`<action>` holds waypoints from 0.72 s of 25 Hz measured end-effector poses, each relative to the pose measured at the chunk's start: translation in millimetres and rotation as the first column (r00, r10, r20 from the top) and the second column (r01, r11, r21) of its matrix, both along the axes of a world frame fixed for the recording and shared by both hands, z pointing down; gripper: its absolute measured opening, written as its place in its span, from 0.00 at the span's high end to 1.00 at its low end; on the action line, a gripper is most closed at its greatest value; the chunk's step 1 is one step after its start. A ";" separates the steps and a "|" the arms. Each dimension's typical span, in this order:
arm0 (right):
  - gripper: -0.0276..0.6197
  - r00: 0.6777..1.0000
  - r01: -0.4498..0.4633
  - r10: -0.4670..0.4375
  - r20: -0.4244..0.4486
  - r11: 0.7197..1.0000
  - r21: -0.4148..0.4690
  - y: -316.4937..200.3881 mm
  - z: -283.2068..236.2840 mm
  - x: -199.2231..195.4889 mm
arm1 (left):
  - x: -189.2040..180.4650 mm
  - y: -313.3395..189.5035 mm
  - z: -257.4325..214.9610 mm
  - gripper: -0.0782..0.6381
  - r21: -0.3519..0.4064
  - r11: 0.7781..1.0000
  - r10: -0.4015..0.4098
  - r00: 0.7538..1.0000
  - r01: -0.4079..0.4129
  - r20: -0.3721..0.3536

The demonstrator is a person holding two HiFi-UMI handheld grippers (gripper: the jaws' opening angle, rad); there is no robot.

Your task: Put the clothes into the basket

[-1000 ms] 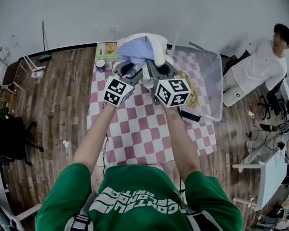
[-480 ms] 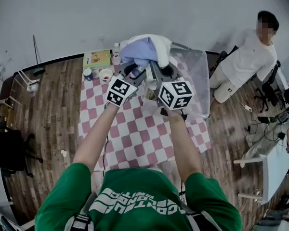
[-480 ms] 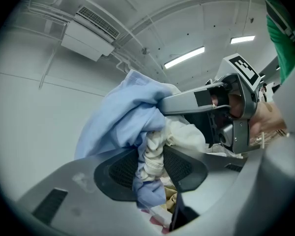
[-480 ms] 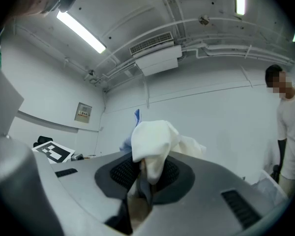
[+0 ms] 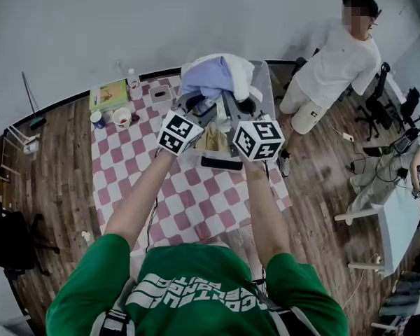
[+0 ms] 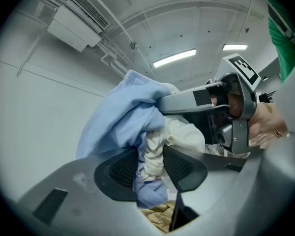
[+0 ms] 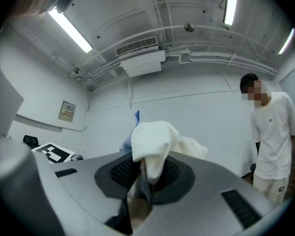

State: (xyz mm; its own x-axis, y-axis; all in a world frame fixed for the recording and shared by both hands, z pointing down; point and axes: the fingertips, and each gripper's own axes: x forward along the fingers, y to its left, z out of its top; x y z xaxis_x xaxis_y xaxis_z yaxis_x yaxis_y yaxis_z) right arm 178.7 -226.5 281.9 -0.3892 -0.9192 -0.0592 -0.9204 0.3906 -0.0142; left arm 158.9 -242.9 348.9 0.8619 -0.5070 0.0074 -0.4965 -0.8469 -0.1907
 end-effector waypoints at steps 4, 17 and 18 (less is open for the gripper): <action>0.85 0.999 -0.040 0.040 0.009 0.999 -0.019 0.4 9.8 37.0 | 36.6 2.3 10.1 0.67 -0.022 0.999 0.038 0.999 -0.037 0.015; 0.85 0.998 -0.045 0.048 0.034 0.995 -0.087 -16.2 46.7 85.0 | 79.4 -7.2 48.8 0.67 -0.087 0.995 0.049 0.995 -0.041 0.086; 0.85 0.998 -0.042 0.045 0.036 0.995 -0.095 -19.4 50.6 86.5 | 79.7 -9.1 52.5 0.67 -0.094 0.995 0.046 0.995 -0.037 0.093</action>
